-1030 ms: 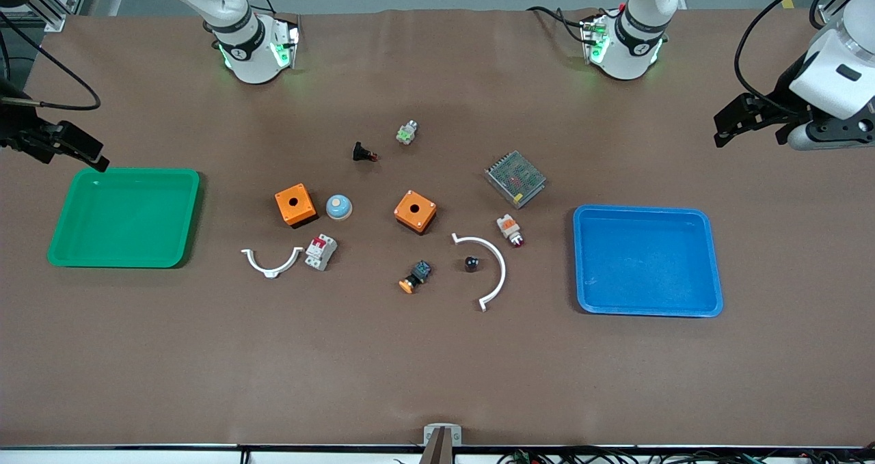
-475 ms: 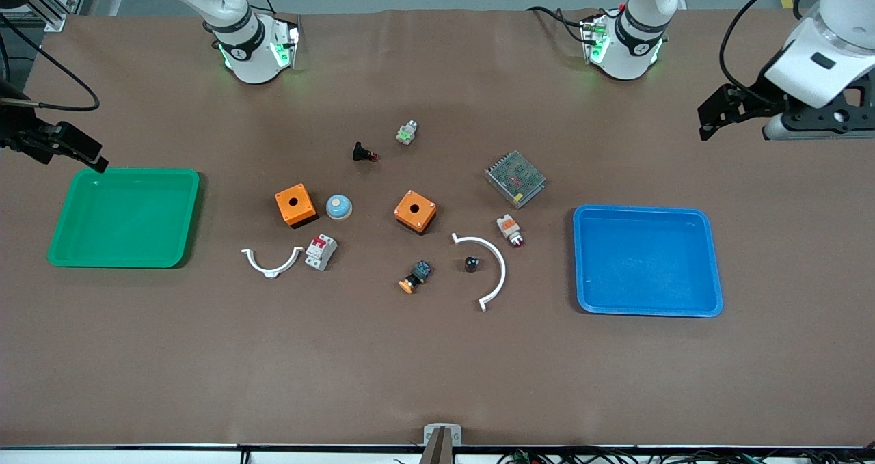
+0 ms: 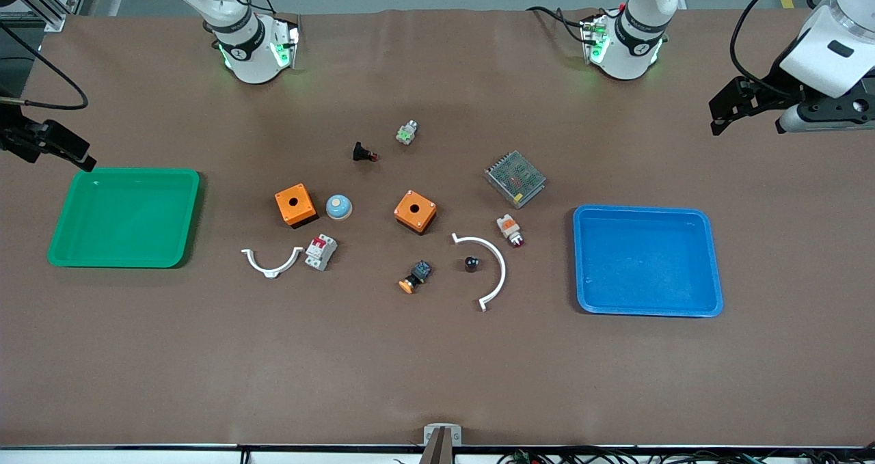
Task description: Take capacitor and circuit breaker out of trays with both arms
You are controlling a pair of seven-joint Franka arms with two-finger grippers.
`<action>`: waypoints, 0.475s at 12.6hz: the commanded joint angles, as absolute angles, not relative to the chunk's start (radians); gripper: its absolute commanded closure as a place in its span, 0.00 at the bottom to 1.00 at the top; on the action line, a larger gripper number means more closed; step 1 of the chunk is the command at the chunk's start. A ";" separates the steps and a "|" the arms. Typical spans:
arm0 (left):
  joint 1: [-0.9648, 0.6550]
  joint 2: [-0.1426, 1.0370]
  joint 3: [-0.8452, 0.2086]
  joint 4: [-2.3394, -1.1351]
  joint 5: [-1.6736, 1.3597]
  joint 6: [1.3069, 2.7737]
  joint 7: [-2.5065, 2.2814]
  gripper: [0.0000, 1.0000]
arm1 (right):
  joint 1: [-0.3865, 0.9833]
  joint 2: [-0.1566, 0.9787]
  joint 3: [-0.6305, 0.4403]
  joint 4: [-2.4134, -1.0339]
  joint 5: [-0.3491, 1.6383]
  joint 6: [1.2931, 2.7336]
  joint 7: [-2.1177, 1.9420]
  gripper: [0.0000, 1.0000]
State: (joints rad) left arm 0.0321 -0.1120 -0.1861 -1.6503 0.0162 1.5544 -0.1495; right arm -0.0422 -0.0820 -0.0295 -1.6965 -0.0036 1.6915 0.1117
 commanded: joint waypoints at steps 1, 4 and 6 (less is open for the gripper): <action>0.038 -0.110 -0.190 -1.635 -0.017 1.508 -0.135 0.00 | -0.069 -0.078 -0.002 -1.677 -0.006 1.684 0.097 0.00; 0.041 -0.109 -0.190 -1.637 -0.029 1.506 -0.133 0.00 | -0.020 -0.077 -0.033 -1.664 -0.020 1.692 0.097 0.00; 0.041 -0.107 -0.189 -1.635 -0.031 1.506 -0.133 0.00 | 0.082 -0.071 -0.144 -1.638 -0.020 1.742 0.094 0.00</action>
State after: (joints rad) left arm 0.0317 -0.1109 -0.1863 -1.6503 -0.0129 1.5253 -0.1495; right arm -0.0016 -0.0816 -0.0586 -1.6780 -0.0037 1.7209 0.1062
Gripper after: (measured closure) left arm 0.000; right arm 0.000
